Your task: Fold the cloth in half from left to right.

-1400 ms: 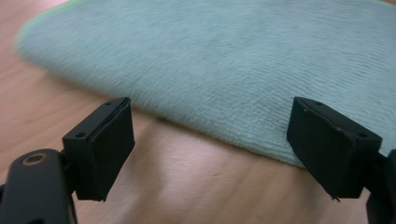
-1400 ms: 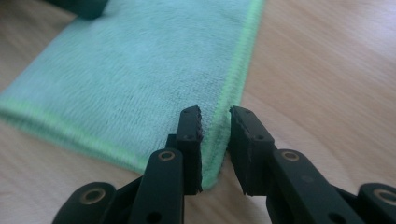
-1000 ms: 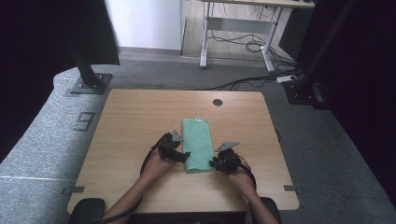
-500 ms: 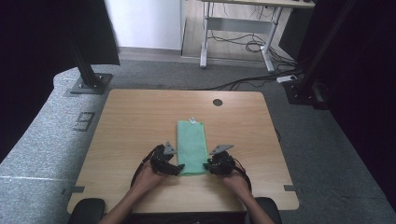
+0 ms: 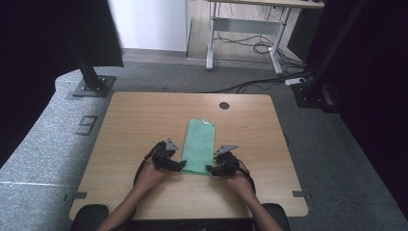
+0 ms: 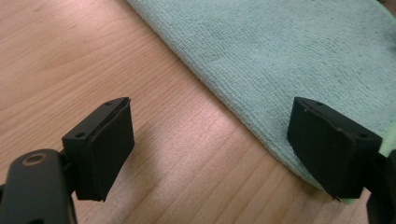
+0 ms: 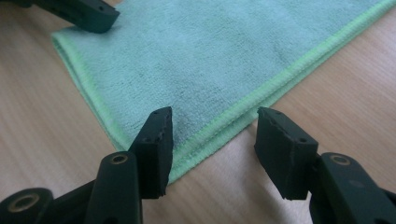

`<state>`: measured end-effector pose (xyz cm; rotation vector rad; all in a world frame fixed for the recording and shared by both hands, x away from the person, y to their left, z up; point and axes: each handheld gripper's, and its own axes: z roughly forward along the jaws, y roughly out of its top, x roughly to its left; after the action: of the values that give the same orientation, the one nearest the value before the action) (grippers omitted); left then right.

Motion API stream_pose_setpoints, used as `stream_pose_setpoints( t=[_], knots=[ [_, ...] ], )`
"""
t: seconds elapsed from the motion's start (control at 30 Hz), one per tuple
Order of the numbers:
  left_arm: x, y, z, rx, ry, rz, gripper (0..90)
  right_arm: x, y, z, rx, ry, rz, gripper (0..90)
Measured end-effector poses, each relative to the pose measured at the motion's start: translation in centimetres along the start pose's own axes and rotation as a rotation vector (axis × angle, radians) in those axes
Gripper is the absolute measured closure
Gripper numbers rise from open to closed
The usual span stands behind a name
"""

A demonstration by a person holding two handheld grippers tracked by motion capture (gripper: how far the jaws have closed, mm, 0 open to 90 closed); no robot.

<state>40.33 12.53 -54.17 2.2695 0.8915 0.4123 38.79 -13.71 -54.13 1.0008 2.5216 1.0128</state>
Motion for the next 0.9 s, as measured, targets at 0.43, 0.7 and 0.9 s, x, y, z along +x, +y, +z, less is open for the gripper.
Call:
stream_pose_setpoints(
  t=[0.43,0.7,0.9],
  knots=[
    [-0.5,-0.6,-0.8,0.018,0.017,0.032,15.4,-0.8,0.8,0.9,-0.017,-0.013,0.009,46.1],
    [0.4,-1.2,-0.5,-0.013,-0.031,-0.028,15.9,-1.0,0.8,1.1,-0.027,-0.019,0.017,40.9],
    [0.3,-1.0,-1.2,-0.037,-0.058,-0.028,14.9,-1.2,0.8,0.9,-0.037,-0.037,0.015,32.9]
  ],
)
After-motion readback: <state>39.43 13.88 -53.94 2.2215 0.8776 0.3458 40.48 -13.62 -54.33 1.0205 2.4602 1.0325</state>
